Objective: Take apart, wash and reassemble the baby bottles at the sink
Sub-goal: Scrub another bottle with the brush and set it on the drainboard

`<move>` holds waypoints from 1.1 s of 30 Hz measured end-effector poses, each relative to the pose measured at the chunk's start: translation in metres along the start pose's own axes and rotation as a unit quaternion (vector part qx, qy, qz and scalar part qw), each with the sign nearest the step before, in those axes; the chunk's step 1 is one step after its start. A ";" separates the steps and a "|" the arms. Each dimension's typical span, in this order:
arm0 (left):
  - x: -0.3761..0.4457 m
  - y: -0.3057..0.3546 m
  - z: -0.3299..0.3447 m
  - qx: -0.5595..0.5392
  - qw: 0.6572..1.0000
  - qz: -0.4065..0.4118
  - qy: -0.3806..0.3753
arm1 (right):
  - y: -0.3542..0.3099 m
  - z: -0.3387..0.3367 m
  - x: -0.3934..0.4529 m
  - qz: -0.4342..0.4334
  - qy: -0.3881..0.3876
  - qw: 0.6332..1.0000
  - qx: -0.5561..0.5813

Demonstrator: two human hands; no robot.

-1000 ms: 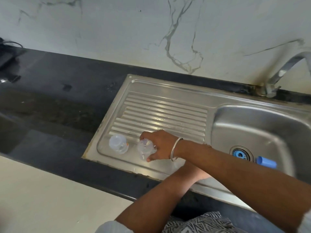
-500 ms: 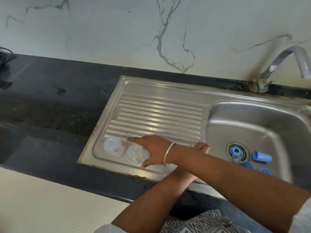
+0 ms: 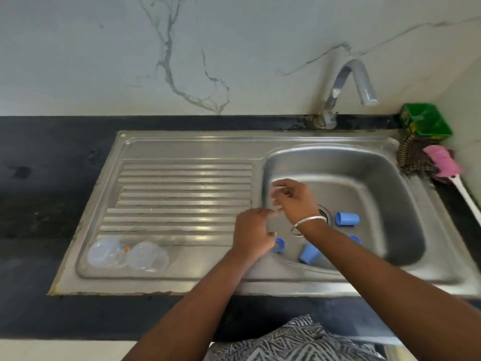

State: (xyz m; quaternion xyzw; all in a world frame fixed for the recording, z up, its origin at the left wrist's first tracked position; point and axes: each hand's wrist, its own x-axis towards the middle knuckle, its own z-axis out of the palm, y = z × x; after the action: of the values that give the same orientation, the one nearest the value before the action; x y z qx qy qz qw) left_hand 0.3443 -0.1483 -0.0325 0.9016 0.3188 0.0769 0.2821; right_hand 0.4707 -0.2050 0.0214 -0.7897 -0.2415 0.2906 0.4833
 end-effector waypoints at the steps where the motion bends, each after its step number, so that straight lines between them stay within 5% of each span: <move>1: 0.003 0.004 0.003 -0.003 1.000 -0.021 -0.005 | 0.009 -0.017 0.005 0.036 0.039 0.998 0.045; 3: 0.008 0.013 0.008 0.014 0.998 -0.059 -0.003 | 0.030 -0.050 0.014 0.108 0.090 0.986 0.094; 6: 0.014 0.033 0.017 0.081 0.994 -0.069 -0.036 | 0.073 -0.090 0.023 0.173 0.105 0.979 0.020; 10: 0.024 0.053 0.040 0.122 0.988 -0.060 -0.077 | 0.123 -0.117 0.026 0.183 0.005 0.970 -0.158; 15: 0.038 0.072 0.077 0.040 0.973 -0.122 -0.192 | 0.148 -0.136 0.025 0.169 -0.168 0.927 -0.290; 19: 0.043 0.084 0.101 0.027 0.956 -0.162 -0.243 | 0.156 -0.146 0.025 0.078 -0.332 0.852 -0.398; 33: 0.045 0.104 0.130 0.003 0.947 -0.177 -0.268 | 0.173 -0.145 0.038 -0.078 -0.398 0.720 -0.563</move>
State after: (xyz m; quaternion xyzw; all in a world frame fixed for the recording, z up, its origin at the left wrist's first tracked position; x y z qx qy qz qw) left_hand 0.4770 -0.2467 -0.0843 0.8190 0.3861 -0.2193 0.3633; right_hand 0.6155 -0.3423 -0.0902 -0.7062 -0.5913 0.3505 -0.1697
